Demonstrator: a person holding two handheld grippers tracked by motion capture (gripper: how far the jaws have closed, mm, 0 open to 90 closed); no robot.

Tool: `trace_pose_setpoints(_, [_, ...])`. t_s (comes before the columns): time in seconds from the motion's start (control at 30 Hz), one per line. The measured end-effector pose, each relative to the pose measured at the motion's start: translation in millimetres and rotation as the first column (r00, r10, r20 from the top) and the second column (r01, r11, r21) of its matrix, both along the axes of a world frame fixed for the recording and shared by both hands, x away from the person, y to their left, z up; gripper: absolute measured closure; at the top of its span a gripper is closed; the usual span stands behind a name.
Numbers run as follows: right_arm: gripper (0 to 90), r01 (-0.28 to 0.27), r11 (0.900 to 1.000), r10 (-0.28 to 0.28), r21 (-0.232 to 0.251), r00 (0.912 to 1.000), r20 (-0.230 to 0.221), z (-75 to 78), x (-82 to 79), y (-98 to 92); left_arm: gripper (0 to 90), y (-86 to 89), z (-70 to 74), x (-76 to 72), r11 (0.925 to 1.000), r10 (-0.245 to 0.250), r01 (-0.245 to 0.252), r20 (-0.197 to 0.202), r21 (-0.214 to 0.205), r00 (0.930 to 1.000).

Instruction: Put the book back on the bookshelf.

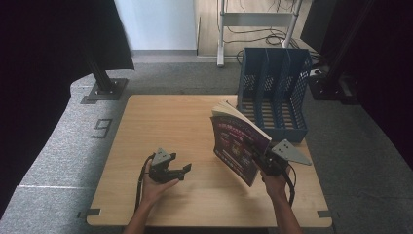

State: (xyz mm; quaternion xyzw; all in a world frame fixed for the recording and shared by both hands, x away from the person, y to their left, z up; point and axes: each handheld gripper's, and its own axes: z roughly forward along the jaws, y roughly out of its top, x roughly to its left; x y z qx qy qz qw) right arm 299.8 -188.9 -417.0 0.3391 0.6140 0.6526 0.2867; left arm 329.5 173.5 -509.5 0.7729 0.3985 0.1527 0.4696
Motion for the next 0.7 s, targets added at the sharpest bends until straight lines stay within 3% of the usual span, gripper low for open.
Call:
trace_pose_setpoints(0.33, [81.8, 0.027, 0.9995, -0.028, 0.015, 0.9996, 0.012, 14.1, 3.1, -9.0, 18.9, -0.6, -1.4, 0.7, 1.0000, -0.003, 0.003, -0.007, 0.008, 1.0000])
trace_pose_setpoints(0.7, [81.8, 0.054, 0.9979, -0.055, 0.036, 0.9985, 0.002, 26.4, 9.2, -14.4, 19.0, 1.9, 1.7, -0.4, 0.9999, -0.001, 0.001, -0.006, -0.011, 1.0000])
